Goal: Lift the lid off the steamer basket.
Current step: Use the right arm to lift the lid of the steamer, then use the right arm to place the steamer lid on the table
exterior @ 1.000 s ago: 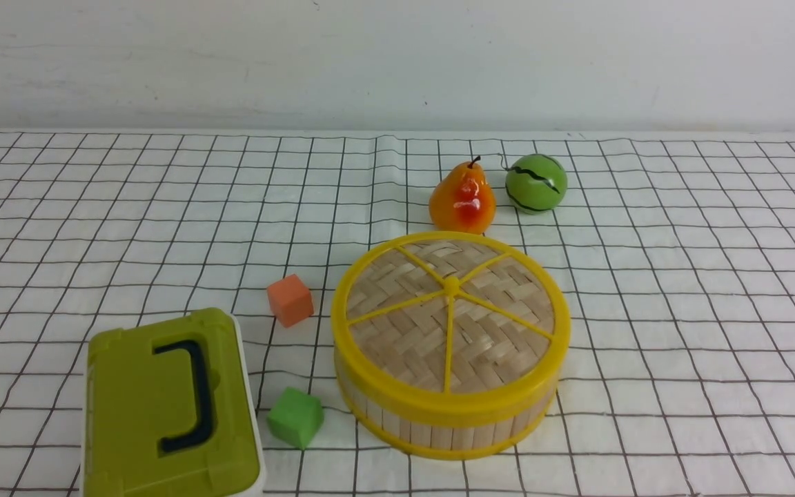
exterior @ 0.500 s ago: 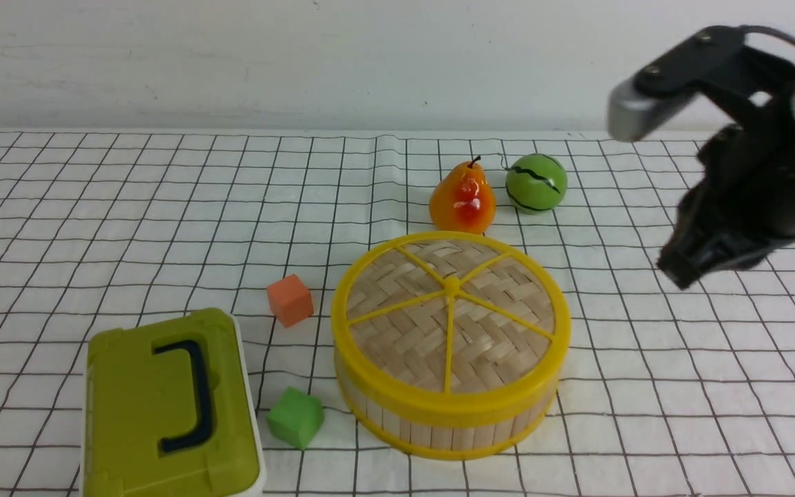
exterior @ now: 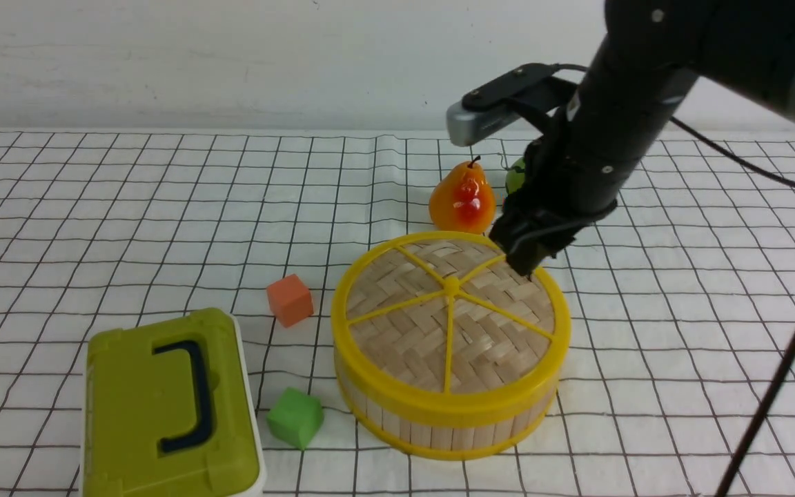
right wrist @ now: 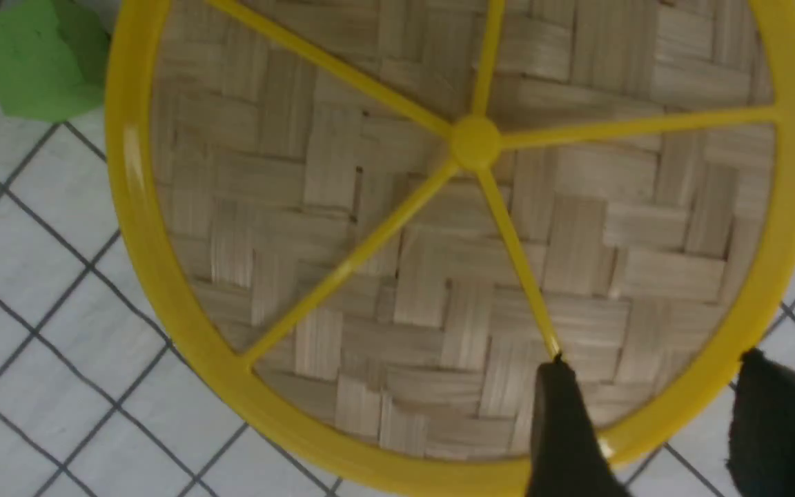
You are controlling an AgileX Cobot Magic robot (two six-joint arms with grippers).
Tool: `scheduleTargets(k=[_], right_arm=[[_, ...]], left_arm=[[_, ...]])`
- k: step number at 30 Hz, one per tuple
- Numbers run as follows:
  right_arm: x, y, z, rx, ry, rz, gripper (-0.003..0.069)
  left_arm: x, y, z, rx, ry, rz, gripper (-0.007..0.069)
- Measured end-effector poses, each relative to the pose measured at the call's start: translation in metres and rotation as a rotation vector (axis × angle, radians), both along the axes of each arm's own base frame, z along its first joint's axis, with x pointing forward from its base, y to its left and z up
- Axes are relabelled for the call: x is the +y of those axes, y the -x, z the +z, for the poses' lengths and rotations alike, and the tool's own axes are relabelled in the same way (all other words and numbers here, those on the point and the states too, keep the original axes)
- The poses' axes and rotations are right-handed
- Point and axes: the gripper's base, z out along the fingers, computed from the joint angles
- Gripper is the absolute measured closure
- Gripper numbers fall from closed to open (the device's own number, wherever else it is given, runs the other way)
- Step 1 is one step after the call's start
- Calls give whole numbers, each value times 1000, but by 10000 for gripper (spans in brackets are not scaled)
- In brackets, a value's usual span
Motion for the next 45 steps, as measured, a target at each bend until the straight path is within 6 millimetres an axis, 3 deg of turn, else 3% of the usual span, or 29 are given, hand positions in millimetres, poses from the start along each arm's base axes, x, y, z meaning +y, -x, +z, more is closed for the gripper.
scheduleTargets(k=[4, 10, 13, 23, 31, 35, 40, 41, 42, 43, 45], right_arm=[[28, -8, -16, 0, 1, 44, 240], [55, -14, -36, -31, 7, 81, 258], [56, -17, -41, -40, 1, 58, 283], [55, -24, -45, -73, 12, -5, 465], [54, -22, -52, -18, 43, -1, 545], [54, -22, -50, -18, 45, 0, 551], [47, -14, -34, -25, 50, 1, 551], [41, -7, -15, -42, 43, -2, 551], [39, -6, -12, -45, 42, -4, 551], [29, 1, 10, -76, 22, -17, 551], [14, 8, 36, -120, -6, -40, 551]], left_arm=[[0, 0, 0, 0, 0, 0, 385], [0, 0, 0, 0, 0, 0, 385], [0, 0, 0, 0, 0, 0, 385], [0, 0, 0, 0, 0, 0, 385], [0, 0, 0, 0, 0, 0, 385], [0, 0, 0, 0, 0, 0, 385], [0, 0, 0, 0, 0, 0, 385], [0, 0, 0, 0, 0, 0, 385], [0, 0, 0, 0, 0, 0, 385], [0, 0, 0, 0, 0, 0, 385], [0, 0, 0, 0, 0, 0, 386]])
